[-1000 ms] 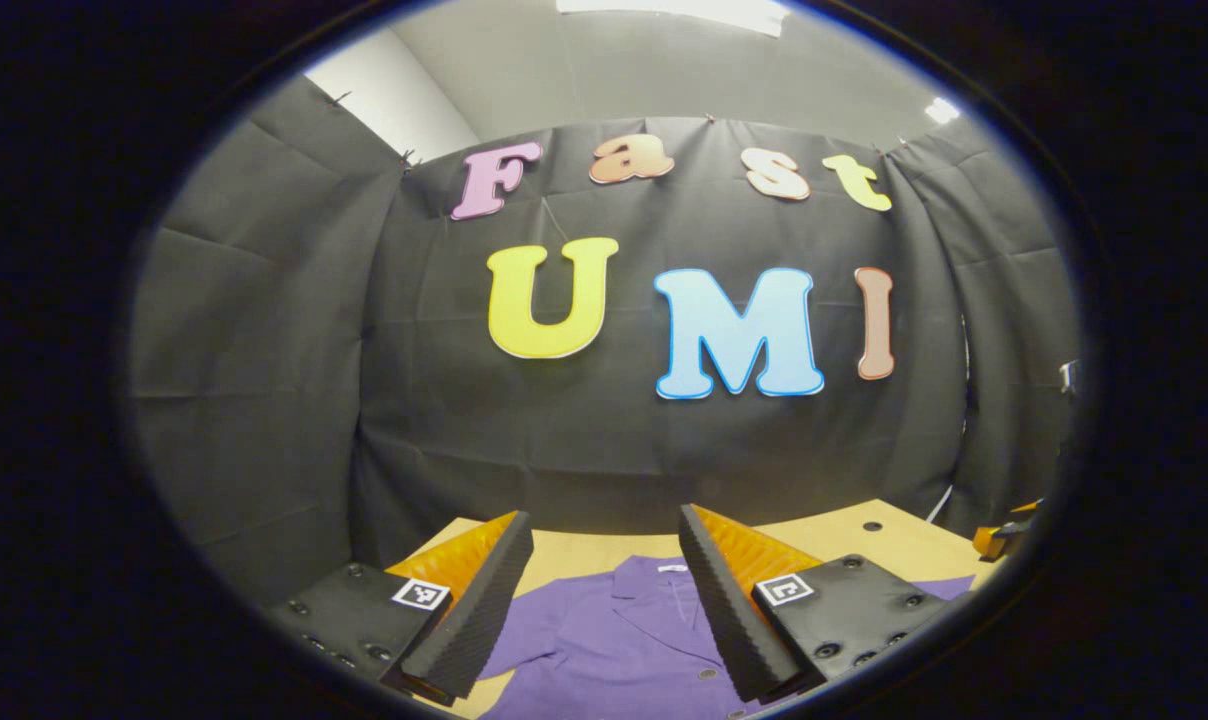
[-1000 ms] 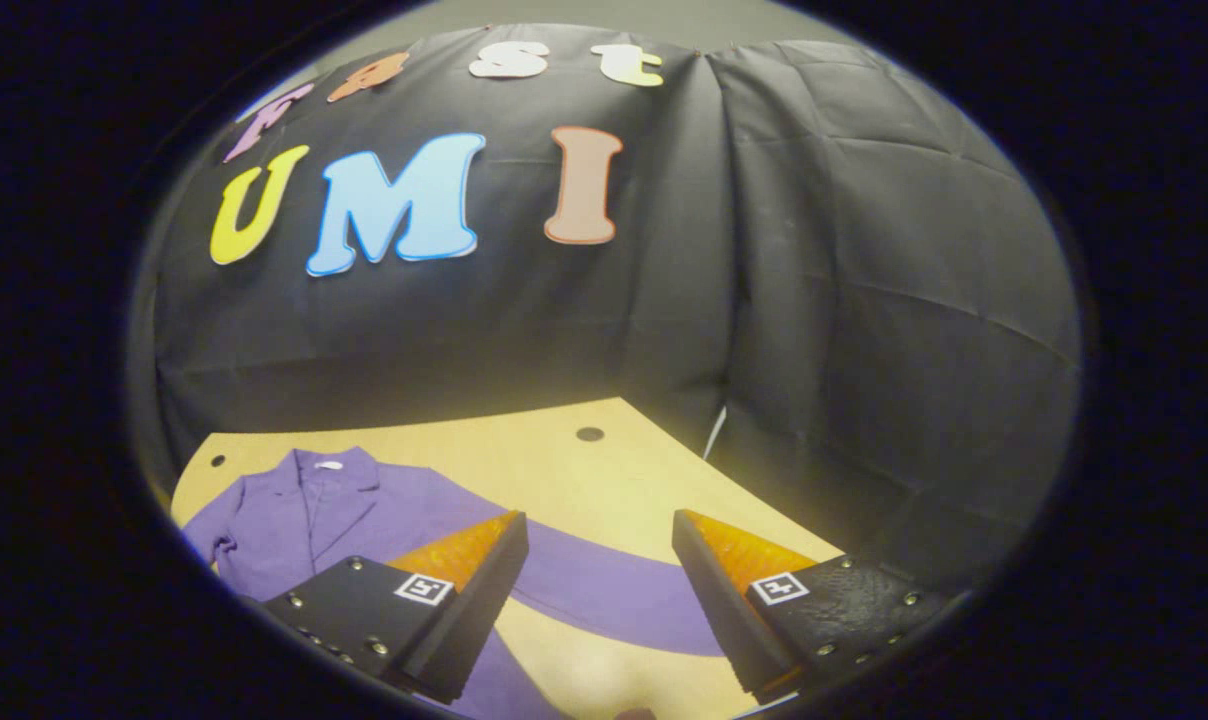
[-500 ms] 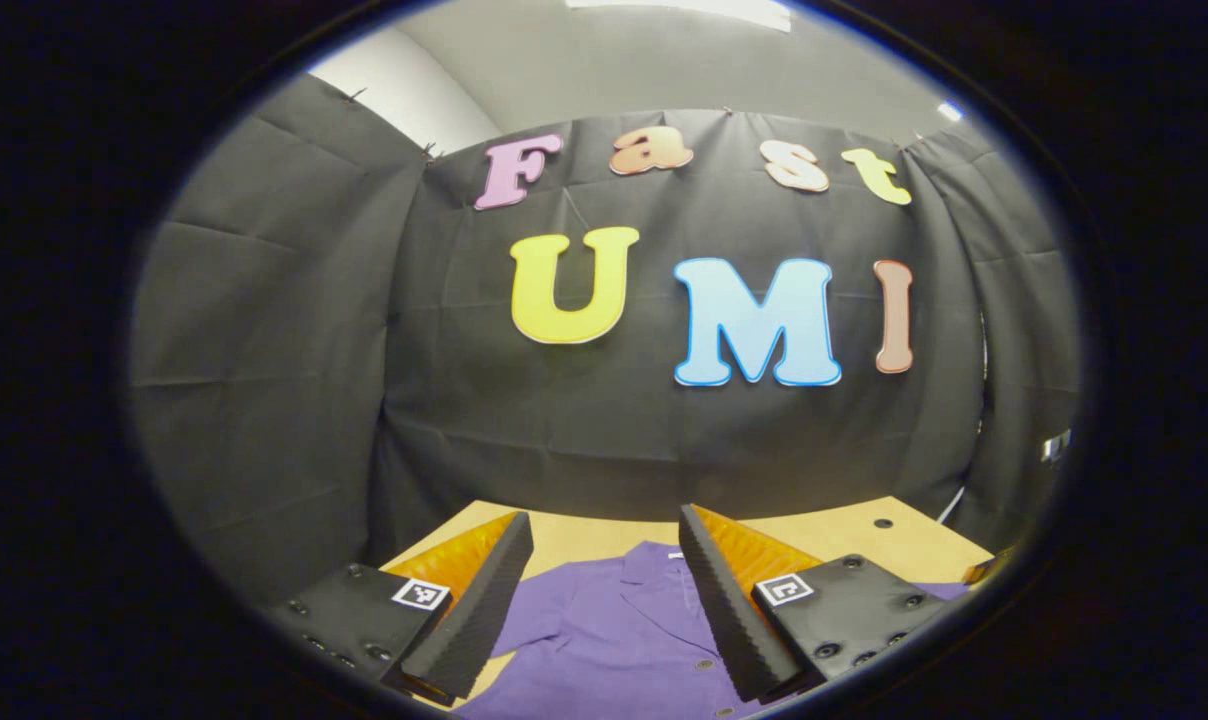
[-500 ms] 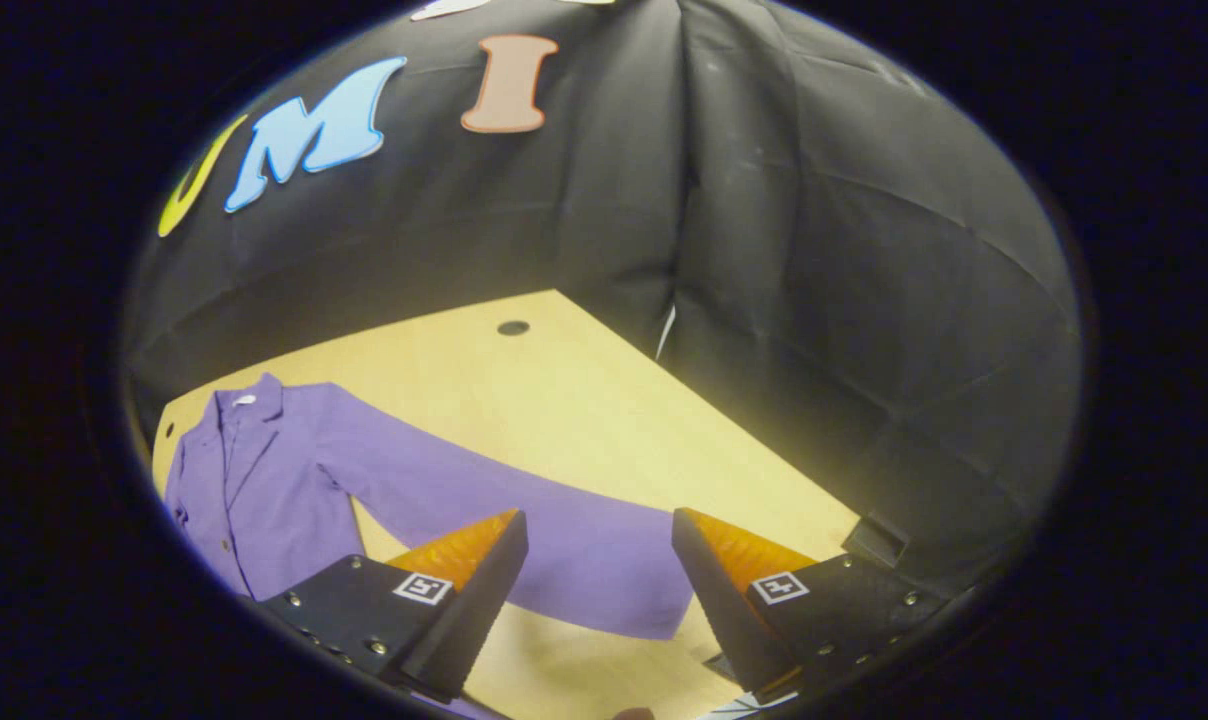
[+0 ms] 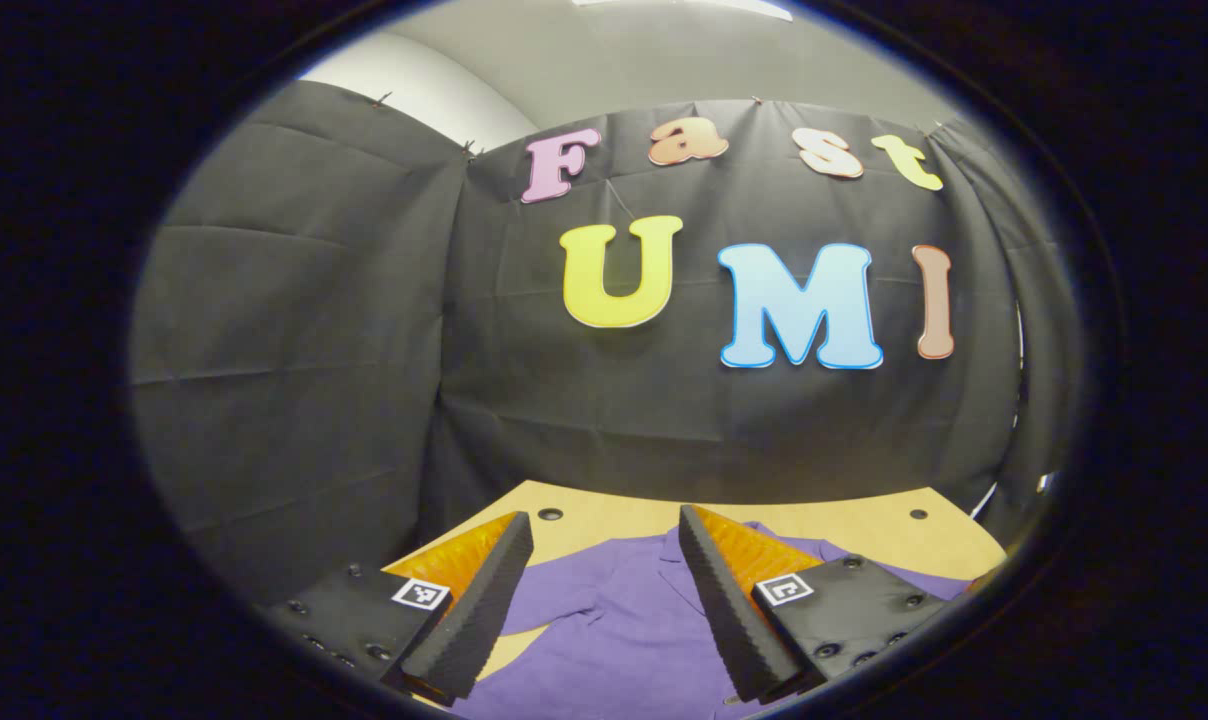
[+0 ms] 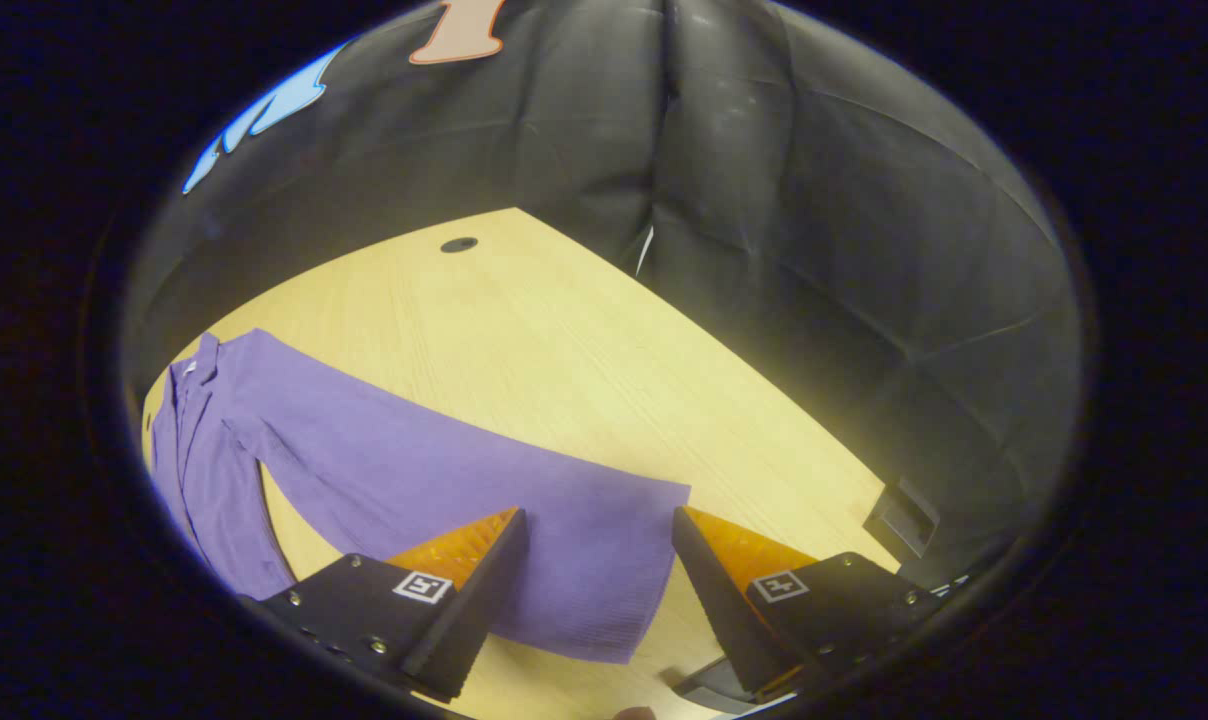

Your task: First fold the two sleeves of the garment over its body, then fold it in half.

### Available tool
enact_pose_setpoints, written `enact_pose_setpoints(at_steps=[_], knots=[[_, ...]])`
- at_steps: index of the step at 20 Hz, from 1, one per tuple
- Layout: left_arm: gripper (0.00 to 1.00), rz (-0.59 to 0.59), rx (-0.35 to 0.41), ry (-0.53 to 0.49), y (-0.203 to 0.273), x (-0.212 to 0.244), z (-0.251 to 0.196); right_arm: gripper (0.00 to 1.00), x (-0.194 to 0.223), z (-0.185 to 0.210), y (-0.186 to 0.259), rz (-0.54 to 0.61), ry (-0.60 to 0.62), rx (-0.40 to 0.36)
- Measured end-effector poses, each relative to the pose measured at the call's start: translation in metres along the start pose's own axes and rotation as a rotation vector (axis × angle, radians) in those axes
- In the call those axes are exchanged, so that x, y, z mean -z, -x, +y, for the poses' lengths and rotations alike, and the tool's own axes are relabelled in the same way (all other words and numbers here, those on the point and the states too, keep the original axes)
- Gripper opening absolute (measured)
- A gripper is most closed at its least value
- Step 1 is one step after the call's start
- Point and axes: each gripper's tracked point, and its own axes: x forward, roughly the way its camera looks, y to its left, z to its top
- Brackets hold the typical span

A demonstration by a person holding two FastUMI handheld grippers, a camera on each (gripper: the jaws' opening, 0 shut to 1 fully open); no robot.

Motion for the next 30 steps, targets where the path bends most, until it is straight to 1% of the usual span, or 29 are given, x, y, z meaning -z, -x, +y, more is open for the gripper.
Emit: enact_pose_setpoints(at_steps=[2,3,4,6,8,9,10,11,12,13,15,16,17,18,20,22,23,24,26,27,28,30], knots=[[0.94,-0.002,-0.004,-0.001,0.003,-0.001,0.000,0.93,0.006,0.001,-0.004,0.012,-0.021,-0.017],[0.94,-0.007,-0.004,-0.003,0.003,-0.003,0.000,0.96,0.009,0.002,-0.005,0.014,-0.033,-0.018],[0.94,-0.009,-0.001,-0.005,0.002,-0.004,0.000,0.94,0.014,0.002,-0.005,0.028,-0.049,-0.026],[0.94,-0.012,0.012,-0.010,-0.001,-0.003,-0.002,0.98,0.014,0.004,-0.007,0.024,-0.101,-0.036],[0.94,-0.012,0.030,0.000,-0.006,-0.002,-0.004,0.97,0.014,0.005,-0.006,0.020,-0.089,-0.048],[0.94,-0.012,0.038,0.008,-0.009,-0.002,-0.005,0.93,0.012,0.009,-0.005,0.018,-0.076,-0.066],[0.94,-0.011,0.044,0.013,-0.011,-0.002,-0.004,0.83,0.010,0.015,-0.005,0.017,-0.069,-0.079],[0.94,-0.012,0.049,0.014,-0.013,-0.002,-0.003,0.64,0.010,0.022,-0.005,0.015,-0.072,-0.087],[0.94,-0.014,0.053,0.011,-0.014,-0.002,0.000,0.55,0.009,0.026,-0.005,0.016,-0.080,-0.091],[0.94,-0.017,0.055,0.006,-0.015,-0.002,0.002,0.36,0.009,0.030,-0.005,0.021,-0.098,-0.093],[0.94,-0.022,0.057,-0.002,-0.017,-0.003,0.012,0.13,0.006,0.034,-0.004,0.029,-0.140,-0.087],[0.94,-0.021,0.057,0.000,-0.018,-0.003,0.016,0.10,0.004,0.033,-0.004,0.033,-0.139,-0.089],[0.94,-0.018,0.058,0.006,-0.020,-0.001,0.022,0.10,0.000,0.031,-0.005,0.003,-0.155,-0.089],[0.94,-0.016,0.058,0.010,-0.023,-0.001,0.027,0.03,-0.001,0.036,-0.008,0.005,-0.155,-0.114],[0.94,-0.013,0.058,0.014,-0.027,0.000,0.037,0.01,-0.004,0.034,-0.006,-0.010,-0.141,-0.116],[0.94,-0.007,0.063,0.010,-0.032,0.000,0.045,0.01,-0.014,0.036,0.003,-0.039,-0.157,-0.121],[0.94,-0.009,0.065,0.008,-0.035,0.000,0.049,0.05,-0.023,0.039,0.011,-0.061,-0.170,-0.131],[0.94,-0.011,0.070,0.010,-0.038,0.000,0.053,0.01,-0.031,0.043,0.022,-0.082,-0.181,-0.144],[0.94,-0.012,0.082,0.020,-0.043,0.001,0.058,0.01,-0.055,0.061,0.041,-0.123,-0.200,-0.184],[0.94,-0.010,0.088,0.028,-0.045,0.003,0.061,0.01,-0.069,0.073,0.051,-0.143,-0.201,-0.206],[0.94,-0.009,0.093,0.037,-0.048,0.004,0.064,0.05,-0.080,0.085,0.061,-0.165,-0.201,-0.230],[0.94,-0.010,0.097,0.053,-0.052,0.006,0.074,0.05,-0.103,0.113,0.082,-0.208,-0.185,-0.272]])
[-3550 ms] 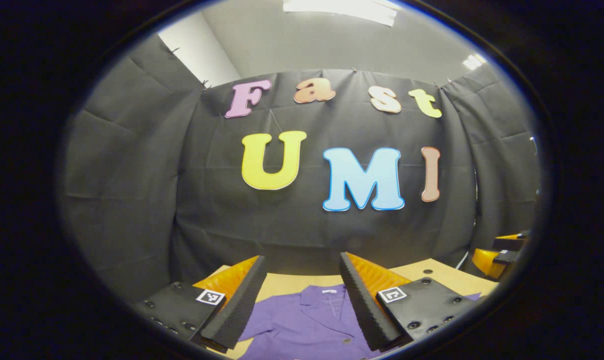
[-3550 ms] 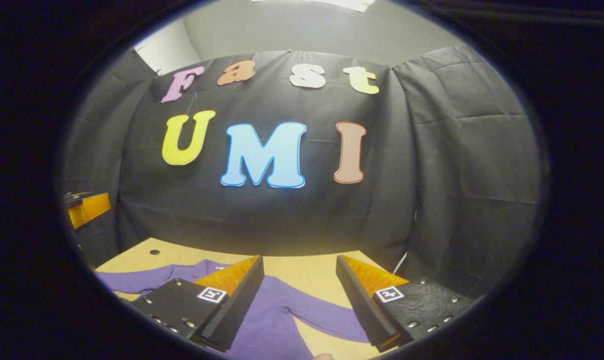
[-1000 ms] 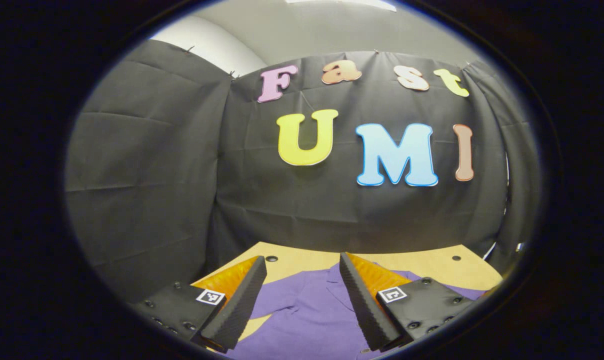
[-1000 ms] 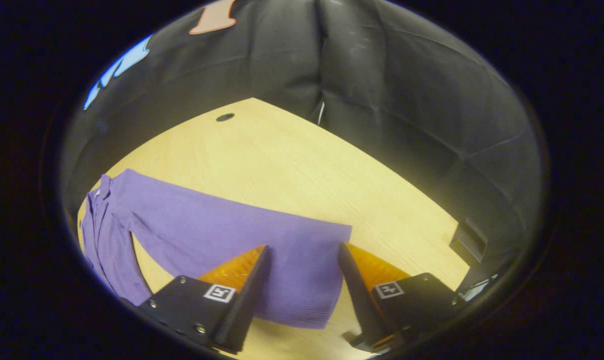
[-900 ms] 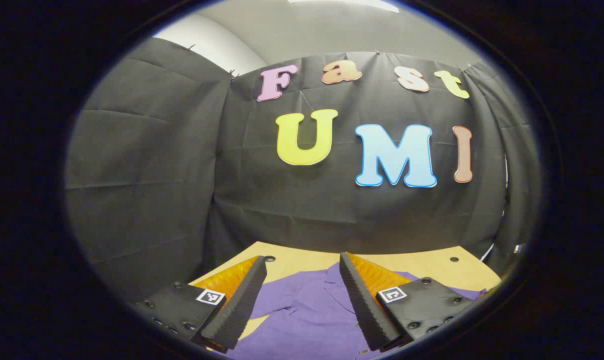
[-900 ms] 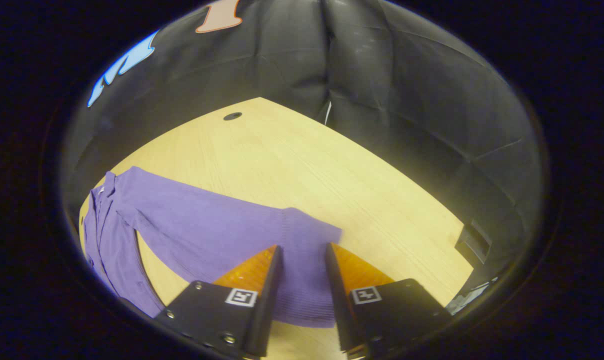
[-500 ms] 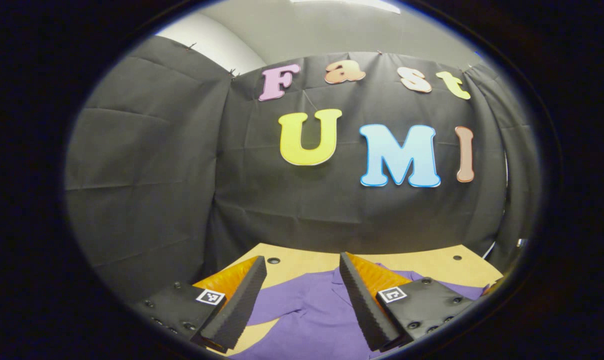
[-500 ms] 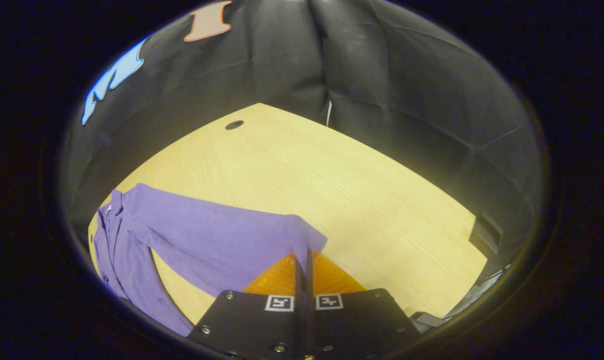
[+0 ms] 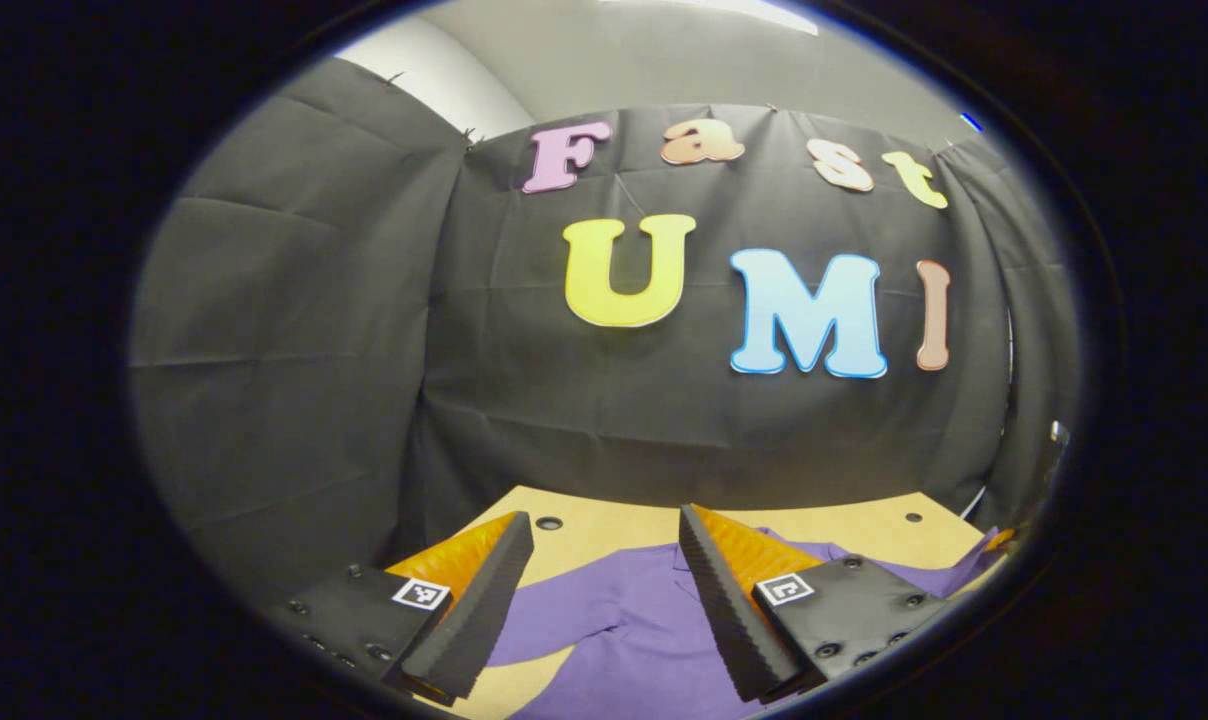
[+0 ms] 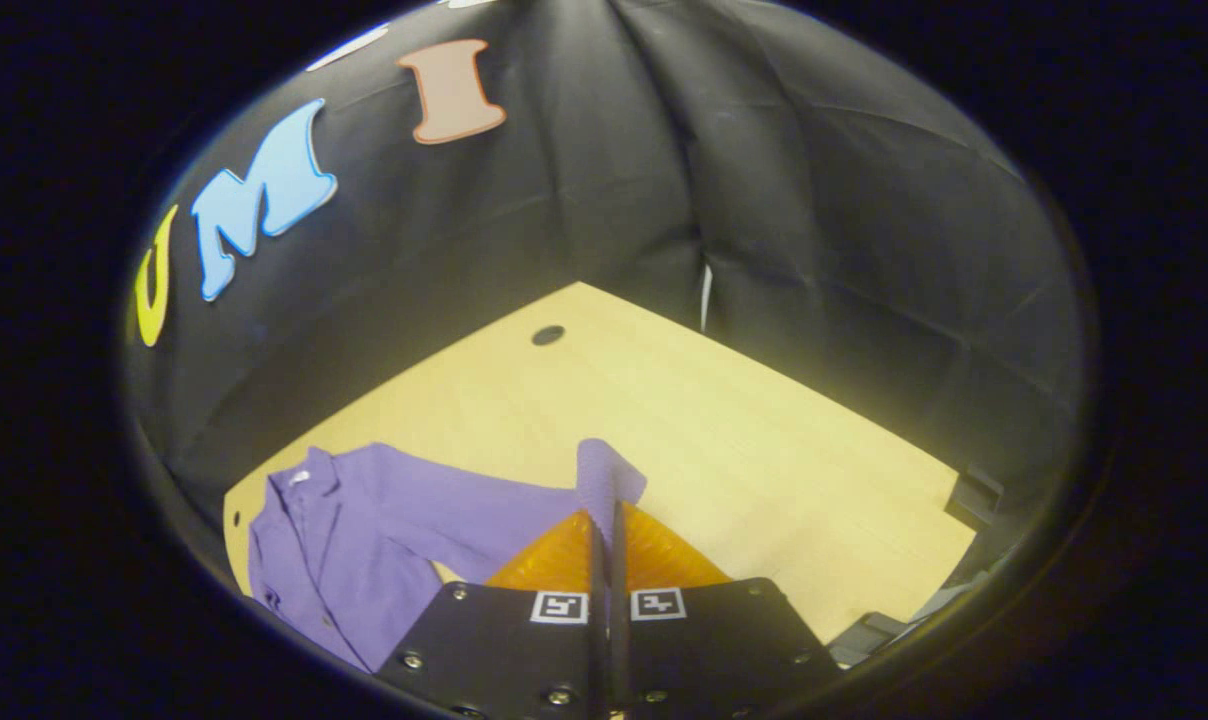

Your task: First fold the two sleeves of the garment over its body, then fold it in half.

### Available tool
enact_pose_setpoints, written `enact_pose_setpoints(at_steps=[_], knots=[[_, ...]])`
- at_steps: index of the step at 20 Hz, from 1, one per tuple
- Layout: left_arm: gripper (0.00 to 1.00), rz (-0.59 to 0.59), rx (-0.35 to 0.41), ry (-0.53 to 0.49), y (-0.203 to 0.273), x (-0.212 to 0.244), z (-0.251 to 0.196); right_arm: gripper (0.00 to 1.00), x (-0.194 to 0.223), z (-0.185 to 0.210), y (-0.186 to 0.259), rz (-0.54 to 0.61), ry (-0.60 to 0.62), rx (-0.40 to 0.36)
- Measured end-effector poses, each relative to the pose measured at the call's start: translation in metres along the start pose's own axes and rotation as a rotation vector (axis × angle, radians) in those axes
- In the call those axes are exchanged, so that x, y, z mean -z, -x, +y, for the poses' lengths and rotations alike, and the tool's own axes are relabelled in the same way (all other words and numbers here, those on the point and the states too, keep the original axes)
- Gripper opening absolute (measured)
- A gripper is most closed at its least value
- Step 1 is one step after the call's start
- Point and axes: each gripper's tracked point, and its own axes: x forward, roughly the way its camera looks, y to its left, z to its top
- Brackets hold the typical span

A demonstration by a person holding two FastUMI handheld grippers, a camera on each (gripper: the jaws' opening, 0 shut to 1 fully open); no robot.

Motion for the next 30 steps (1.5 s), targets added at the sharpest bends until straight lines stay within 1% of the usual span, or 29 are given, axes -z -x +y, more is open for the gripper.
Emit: enact_pose_setpoints(at_steps=[1,5,6,10,12,14,15,20,24,25,28,30], knots=[[0.94,-0.001,-0.002,0.004,0.001,0.002,0.007,0.01,-0.009,0.017,0.002,-0.018,0.011,-0.022],[0.94,-0.009,-0.022,0.021,0.001,0.005,0.035,0.01,-0.026,0.087,0.004,-0.051,0.000,-0.127],[0.94,-0.007,-0.029,0.025,0.001,0.008,0.044,0.01,-0.025,0.099,0.003,-0.060,0.006,-0.145],[0.94,0.006,-0.070,0.020,0.006,0.020,0.071,0.01,-0.027,0.141,0.007,-0.107,0.084,-0.182],[0.94,0.009,-0.087,0.022,0.009,0.023,0.083,0.01,-0.027,0.161,0.010,-0.119,0.091,-0.204],[0.94,0.014,-0.101,0.032,0.013,0.025,0.092,0.01,-0.023,0.177,0.012,-0.138,0.138,-0.206],[0.94,0.011,-0.107,0.036,0.015,0.025,0.097,0.01,-0.022,0.187,0.013,-0.149,0.170,-0.208],[0.94,0.016,-0.123,0.050,0.020,0.030,0.130,0.01,-0.013,0.245,0.021,-0.172,0.249,-0.244],[0.94,0.027,-0.138,0.044,0.015,0.034,0.163,0.01,0.003,0.299,0.029,-0.169,0.262,-0.323],[0.94,0.030,-0.142,0.041,0.014,0.035,0.170,0.01,0.009,0.315,0.031,-0.164,0.256,-0.359],[0.94,0.038,-0.155,0.033,0.012,0.038,0.186,0.01,0.034,0.348,0.030,-0.139,0.259,-0.433],[0.94,0.039,-0.170,0.024,0.013,0.040,0.195,0.01,0.050,0.374,0.032,-0.112,0.251,-0.510]])
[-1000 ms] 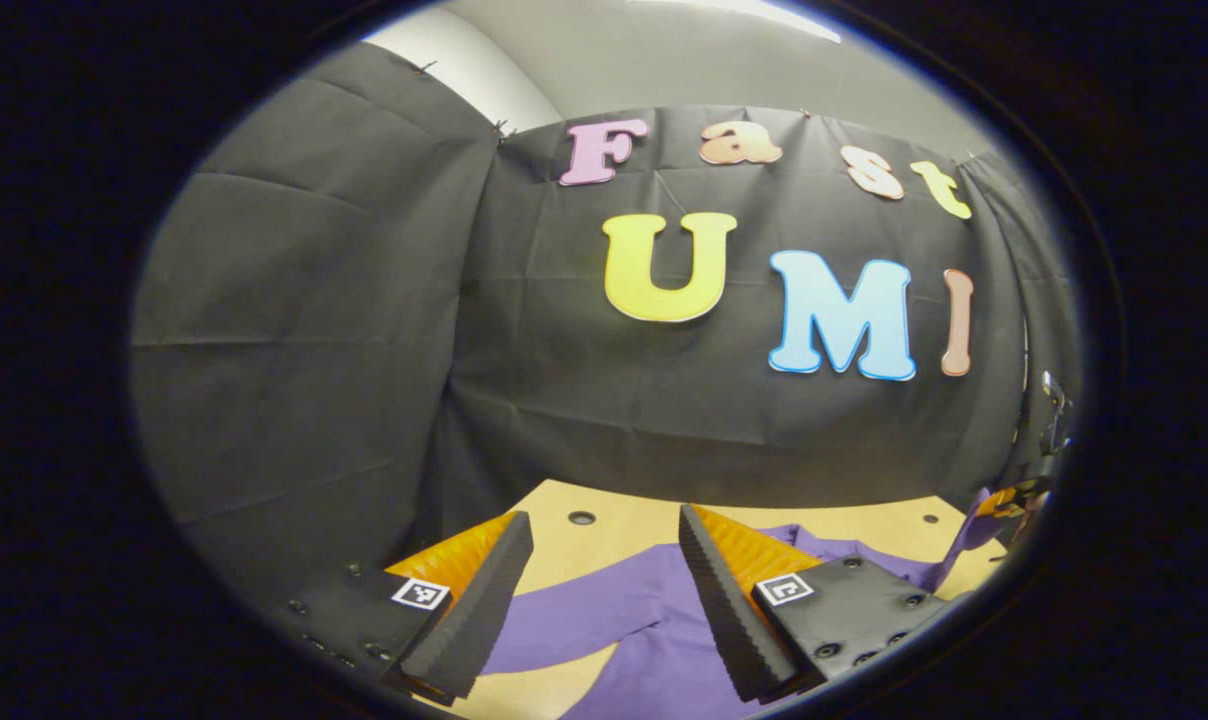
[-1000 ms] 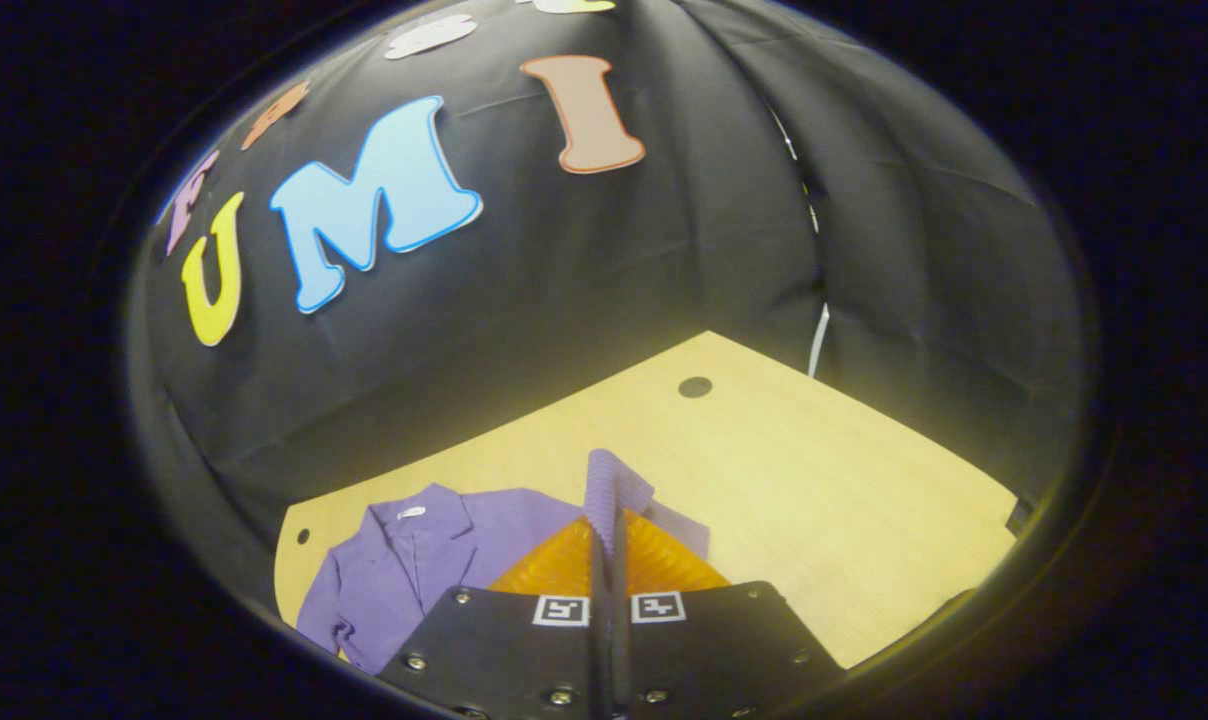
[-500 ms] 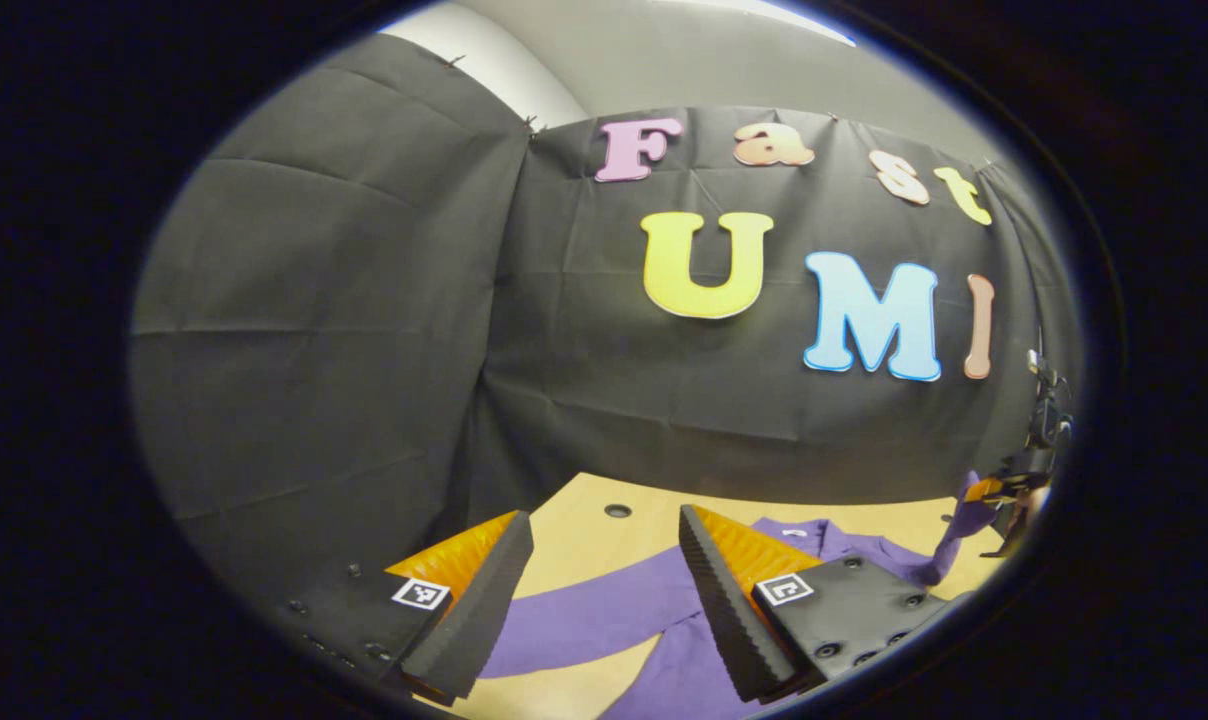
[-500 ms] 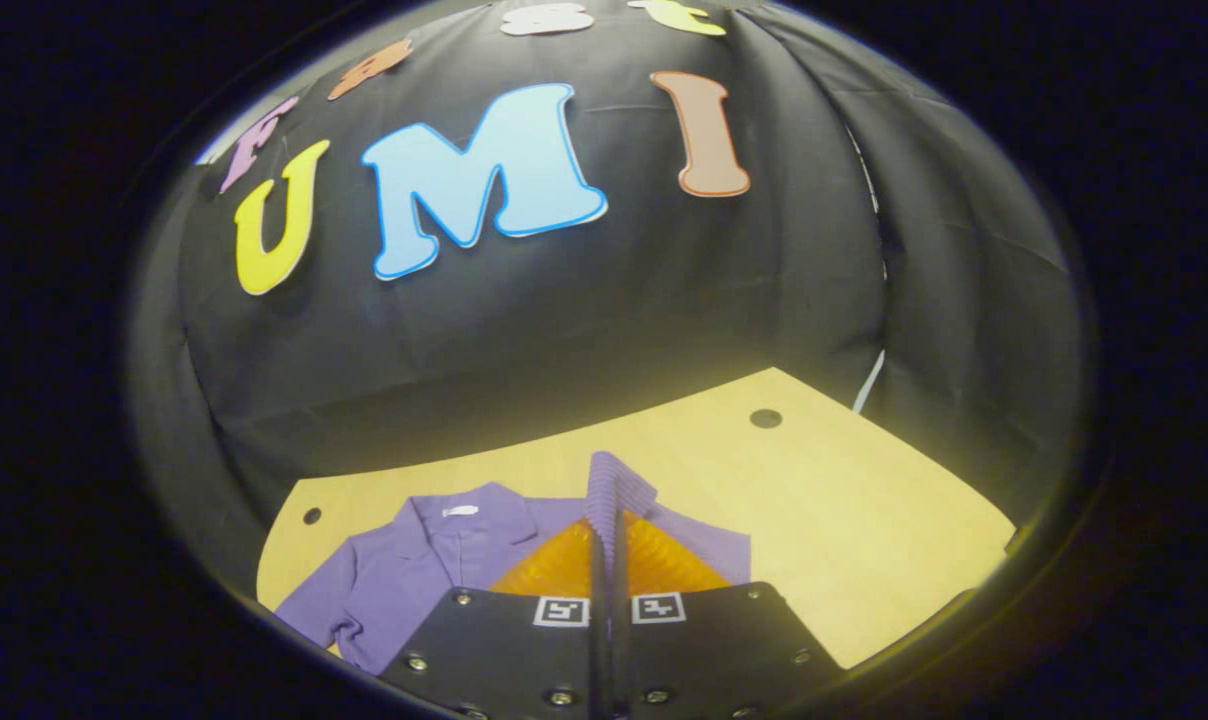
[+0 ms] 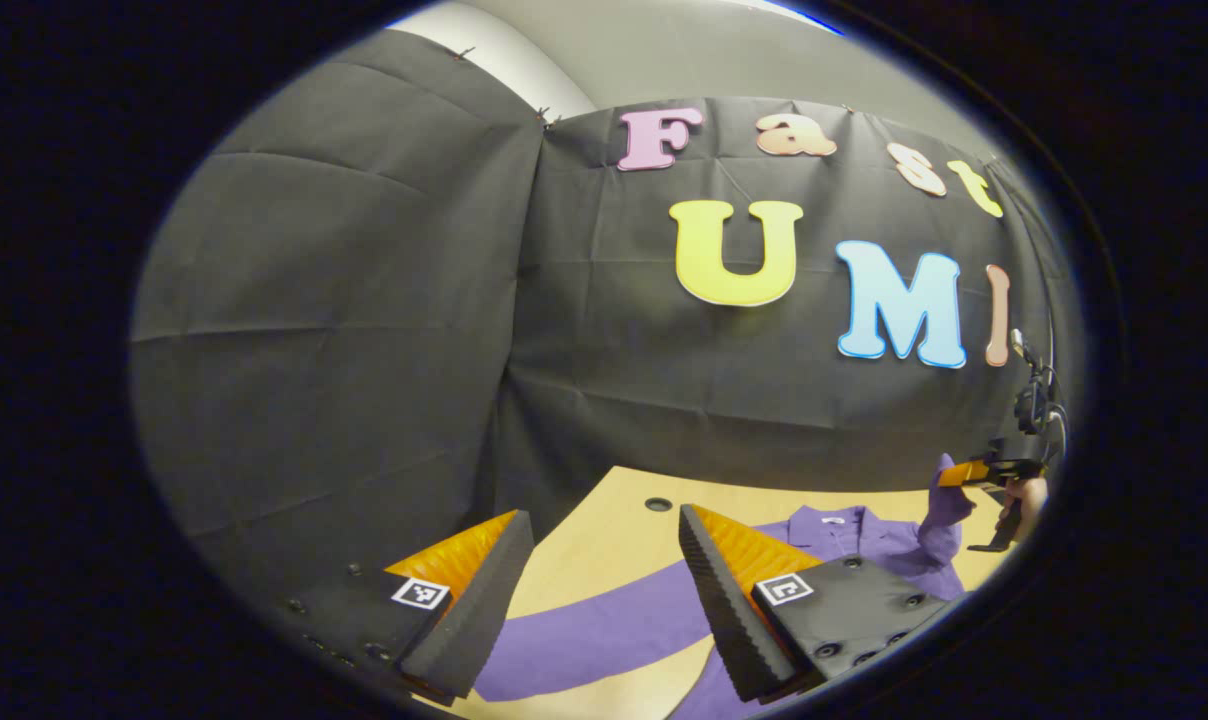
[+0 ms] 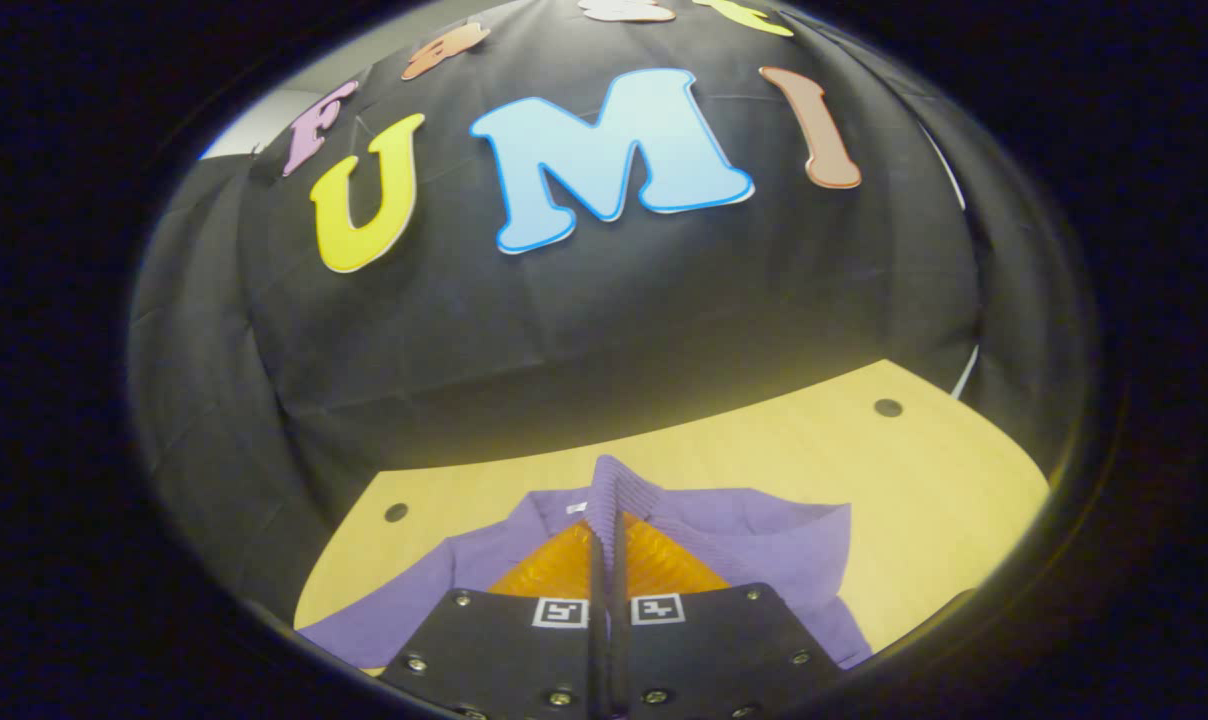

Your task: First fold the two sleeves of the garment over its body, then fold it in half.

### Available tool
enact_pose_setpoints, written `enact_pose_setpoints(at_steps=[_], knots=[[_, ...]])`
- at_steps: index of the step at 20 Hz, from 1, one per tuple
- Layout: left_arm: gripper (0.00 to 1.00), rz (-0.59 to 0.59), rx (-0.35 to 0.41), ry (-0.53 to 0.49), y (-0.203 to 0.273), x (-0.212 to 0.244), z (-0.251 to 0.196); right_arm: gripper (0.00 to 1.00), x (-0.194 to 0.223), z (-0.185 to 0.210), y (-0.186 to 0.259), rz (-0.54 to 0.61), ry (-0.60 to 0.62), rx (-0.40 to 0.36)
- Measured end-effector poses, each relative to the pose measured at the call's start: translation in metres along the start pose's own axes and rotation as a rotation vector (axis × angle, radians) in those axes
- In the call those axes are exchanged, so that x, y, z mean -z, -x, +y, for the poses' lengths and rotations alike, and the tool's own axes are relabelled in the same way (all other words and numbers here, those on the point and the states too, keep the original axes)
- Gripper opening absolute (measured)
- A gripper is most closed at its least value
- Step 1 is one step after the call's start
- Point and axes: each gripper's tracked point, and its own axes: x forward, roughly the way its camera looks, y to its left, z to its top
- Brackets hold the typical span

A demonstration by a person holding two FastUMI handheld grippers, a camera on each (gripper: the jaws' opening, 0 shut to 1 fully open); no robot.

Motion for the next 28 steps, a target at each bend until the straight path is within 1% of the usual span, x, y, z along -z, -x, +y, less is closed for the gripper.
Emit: enact_pose_setpoints(at_steps=[2,4,7,9,12,14,17,18,20,22,23,26,28], knots=[[0.94,0.009,-0.019,-0.001,-0.001,0.005,0.005,0.01,0.009,0.027,-0.008,0.005,-0.029,-0.094],[0.94,0.025,-0.039,0.004,0.000,0.014,0.010,0.01,0.019,0.050,-0.019,0.010,-0.033,-0.167],[0.95,0.044,-0.065,-0.003,-0.003,0.027,0.014,0.01,0.037,0.069,-0.031,0.031,-0.017,-0.224],[0.94,0.061,-0.078,-0.010,-0.006,0.035,0.015,0.01,0.053,0.074,-0.043,0.069,-0.020,-0.237],[0.96,0.091,-0.102,-0.013,-0.008,0.049,0.021,0.01,0.076,0.071,-0.055,0.125,-0.019,-0.215],[0.96,0.107,-0.121,-0.016,-0.007,0.058,0.022,0.03,0.086,0.069,-0.058,0.155,-0.018,-0.209],[0.94,0.130,-0.142,-0.015,-0.003,0.071,0.025,0.04,0.090,0.077,-0.055,0.172,-0.023,-0.253],[0.94,0.138,-0.146,-0.016,0.000,0.075,0.024,0.15,0.089,0.075,-0.053,0.173,-0.017,-0.257],[0.96,0.151,-0.153,-0.018,0.000,0.083,0.023,0.49,0.089,0.074,-0.049,0.175,0.000,-0.263],[0.96,0.164,-0.158,-0.019,0.002,0.091,0.021,0.82,0.086,0.069,-0.045,0.168,0.031,-0.251],[0.94,0.169,-0.161,-0.019,0.002,0.095,0.021,0.93,0.083,0.068,-0.041,0.162,0.047,-0.246],[0.94,0.184,-0.186,-0.022,0.003,0.109,0.024,0.93,0.069,0.063,-0.029,0.125,0.102,-0.227],[0.94,0.205,-0.222,-0.029,0.003,0.123,0.033,0.93,0.055,0.056,-0.017,0.092,0.141,-0.209]])
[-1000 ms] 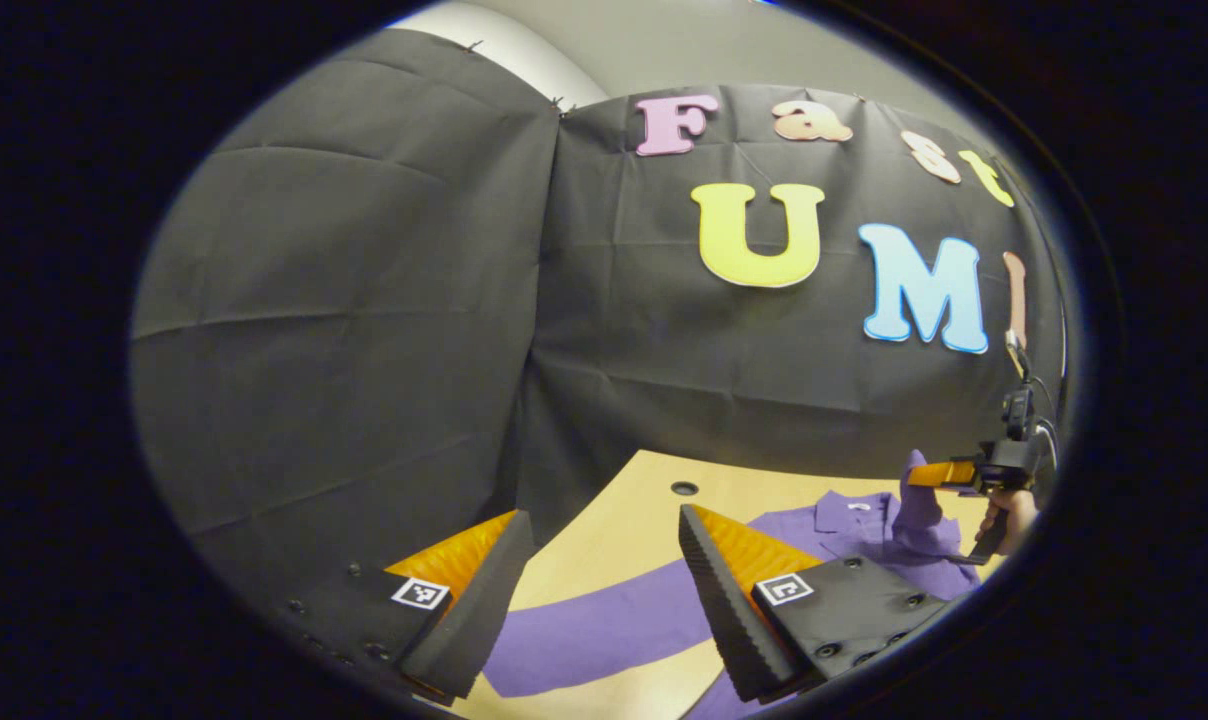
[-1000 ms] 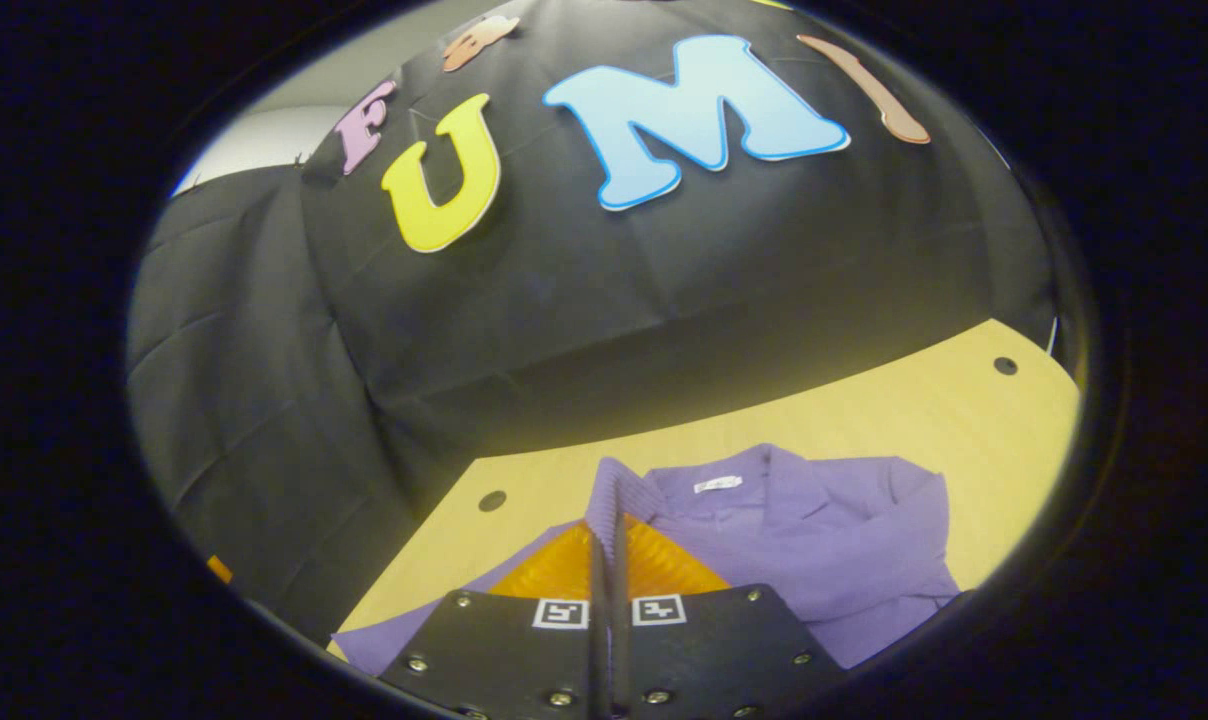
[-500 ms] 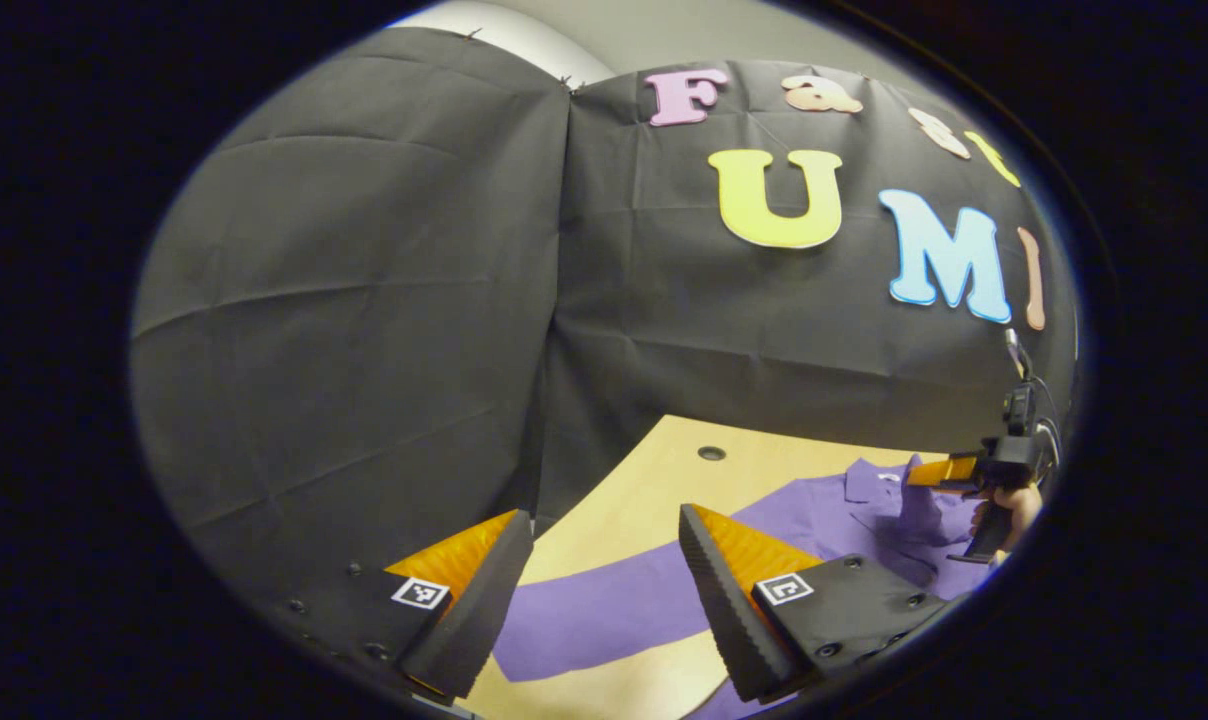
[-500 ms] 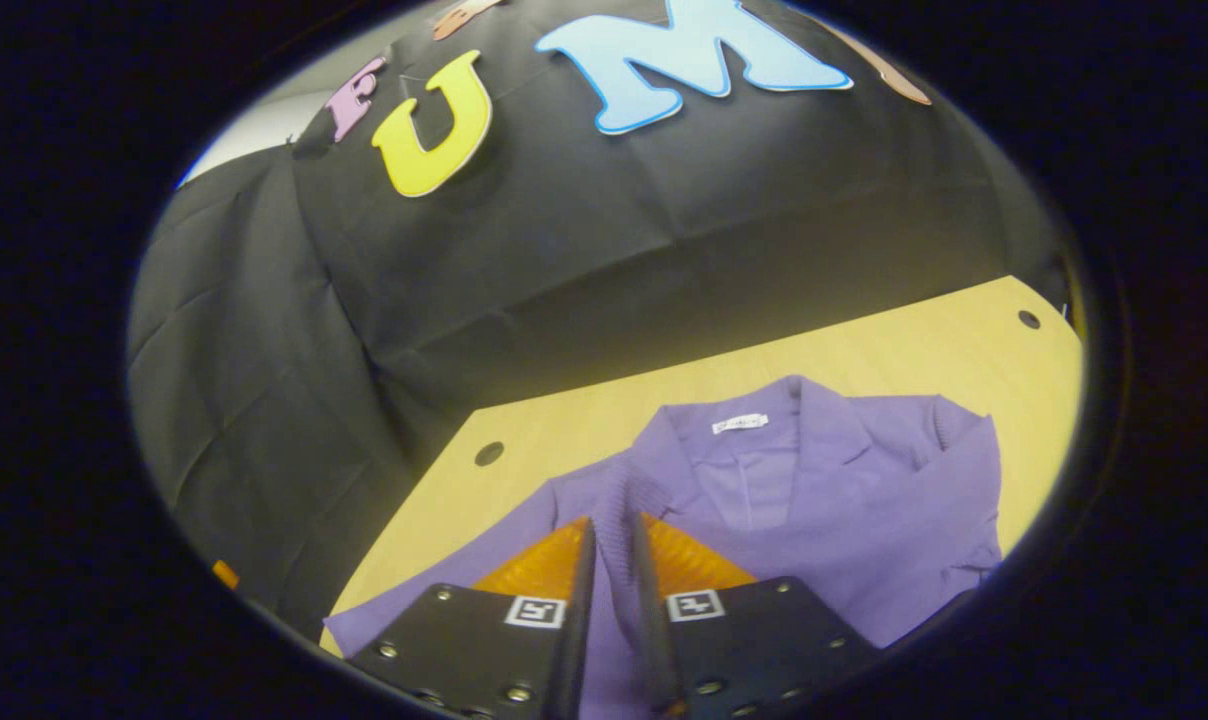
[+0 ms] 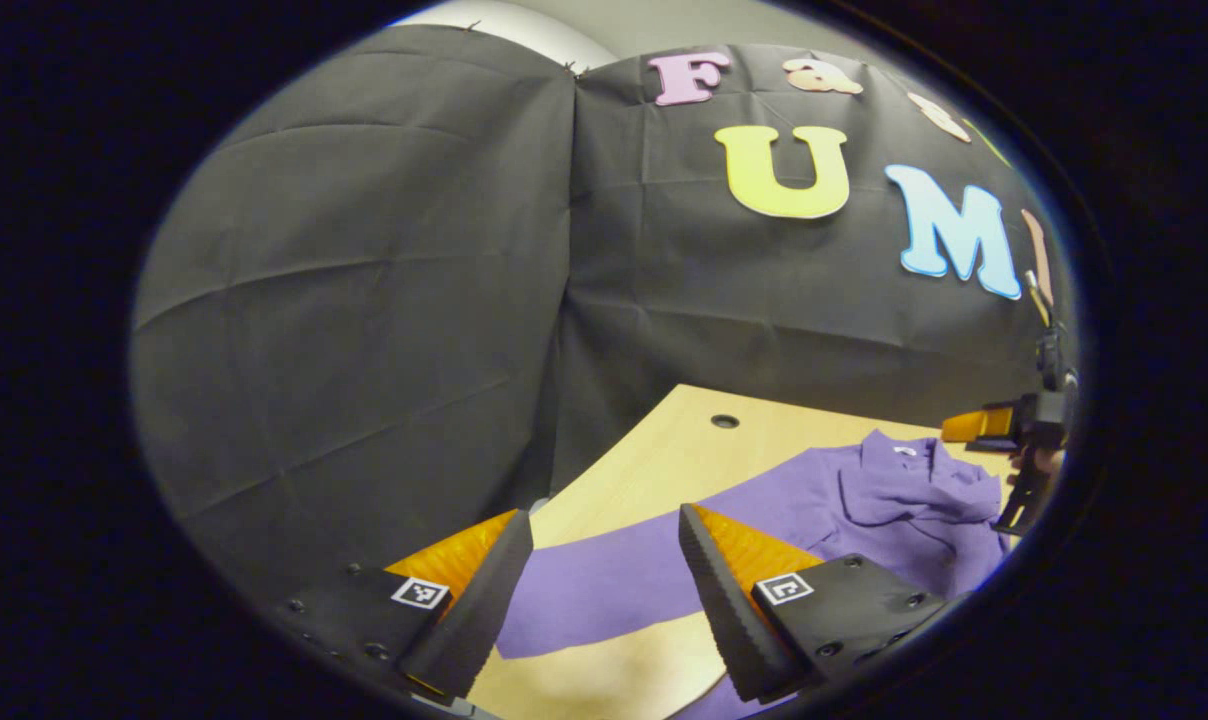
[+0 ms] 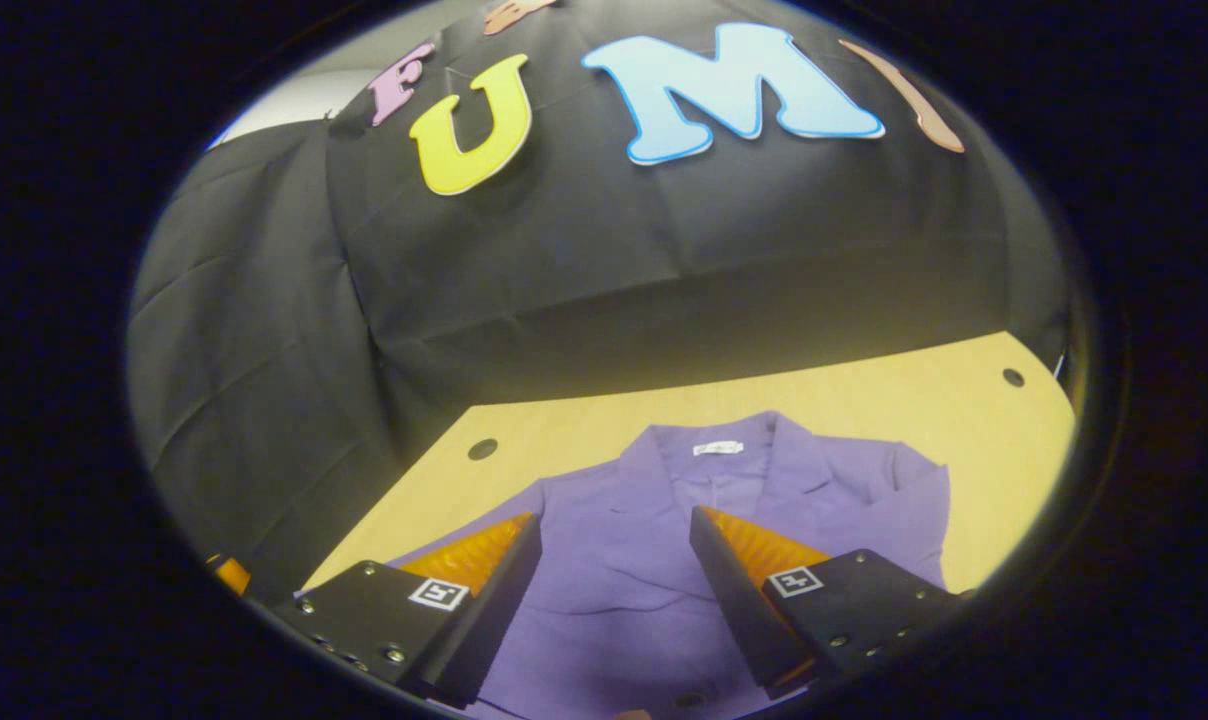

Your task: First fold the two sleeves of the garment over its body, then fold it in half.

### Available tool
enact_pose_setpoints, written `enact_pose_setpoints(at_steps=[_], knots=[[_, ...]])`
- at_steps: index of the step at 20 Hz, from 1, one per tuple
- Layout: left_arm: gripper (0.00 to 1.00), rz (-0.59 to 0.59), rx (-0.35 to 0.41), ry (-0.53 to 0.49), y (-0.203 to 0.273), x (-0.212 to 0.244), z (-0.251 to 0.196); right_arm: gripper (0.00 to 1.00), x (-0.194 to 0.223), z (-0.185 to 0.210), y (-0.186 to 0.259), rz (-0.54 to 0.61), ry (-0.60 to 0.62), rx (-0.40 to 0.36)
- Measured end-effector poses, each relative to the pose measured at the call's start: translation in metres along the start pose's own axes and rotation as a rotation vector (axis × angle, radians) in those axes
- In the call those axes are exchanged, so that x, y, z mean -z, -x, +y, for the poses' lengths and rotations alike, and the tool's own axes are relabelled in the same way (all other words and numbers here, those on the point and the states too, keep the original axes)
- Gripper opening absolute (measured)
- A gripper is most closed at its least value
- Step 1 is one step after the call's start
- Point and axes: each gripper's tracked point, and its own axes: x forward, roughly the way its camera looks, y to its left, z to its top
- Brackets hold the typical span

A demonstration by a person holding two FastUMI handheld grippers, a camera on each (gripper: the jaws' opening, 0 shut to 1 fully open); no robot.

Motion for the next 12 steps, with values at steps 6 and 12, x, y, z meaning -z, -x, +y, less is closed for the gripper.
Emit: enact_pose_setpoints(at_steps=[6,12], knots=[[0.94,0.112,-0.170,0.051,-0.013,0.051,0.050,0.93,-0.027,-0.013,0.043,-0.045,0.086,0.038],[0.96,0.243,-0.233,0.099,-0.037,0.105,0.076,0.93,-0.042,-0.029,0.090,-0.096,0.163,0.101]])
